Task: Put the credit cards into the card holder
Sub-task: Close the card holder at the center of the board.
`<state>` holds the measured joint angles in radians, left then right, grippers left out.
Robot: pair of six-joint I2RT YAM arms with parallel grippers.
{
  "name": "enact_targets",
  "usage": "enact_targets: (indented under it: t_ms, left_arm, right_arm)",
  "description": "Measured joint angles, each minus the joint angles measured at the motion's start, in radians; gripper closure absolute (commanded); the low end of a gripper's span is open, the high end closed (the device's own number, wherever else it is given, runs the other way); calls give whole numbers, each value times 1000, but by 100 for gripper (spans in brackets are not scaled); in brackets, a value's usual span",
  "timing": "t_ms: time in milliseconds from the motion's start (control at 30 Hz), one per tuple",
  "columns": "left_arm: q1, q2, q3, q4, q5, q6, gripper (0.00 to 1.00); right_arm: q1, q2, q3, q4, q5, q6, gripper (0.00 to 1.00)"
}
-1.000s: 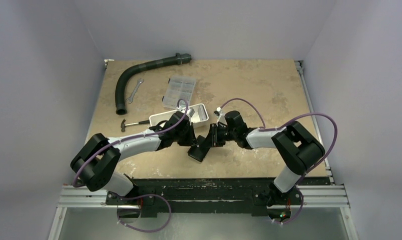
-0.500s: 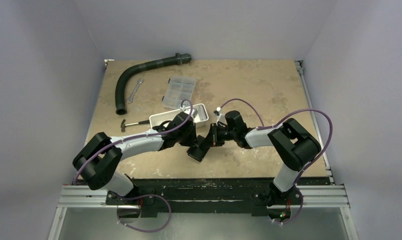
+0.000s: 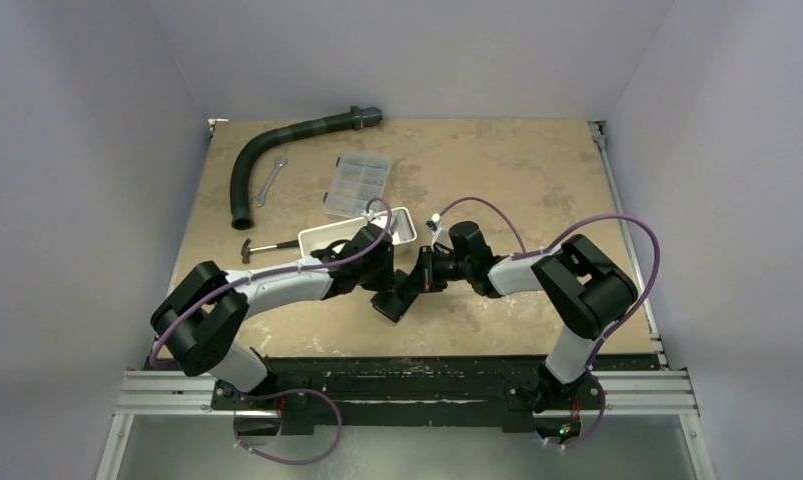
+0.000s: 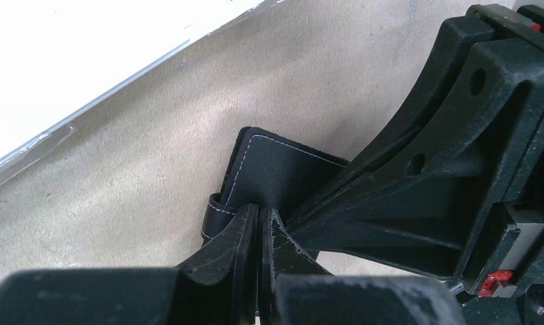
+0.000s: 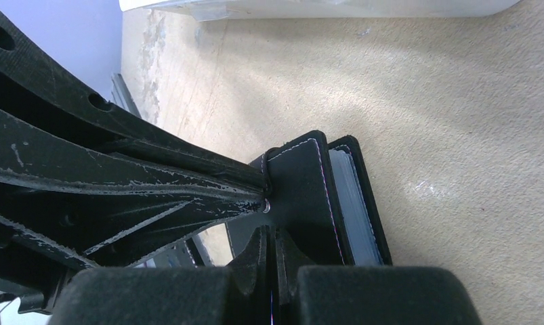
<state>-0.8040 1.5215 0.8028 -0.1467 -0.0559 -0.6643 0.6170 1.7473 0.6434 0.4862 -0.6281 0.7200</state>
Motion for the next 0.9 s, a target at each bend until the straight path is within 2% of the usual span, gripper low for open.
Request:
enact_targets:
  t_ms: [500, 900]
  left_arm:
    - [-63, 21, 17, -4, -113, 4, 100]
    - [-77, -18, -90, 144, -135, -35, 100]
  right_arm:
    - [0, 0, 0, 2, -2, 3, 100]
    - [-1, 0, -1, 2, -2, 11, 100]
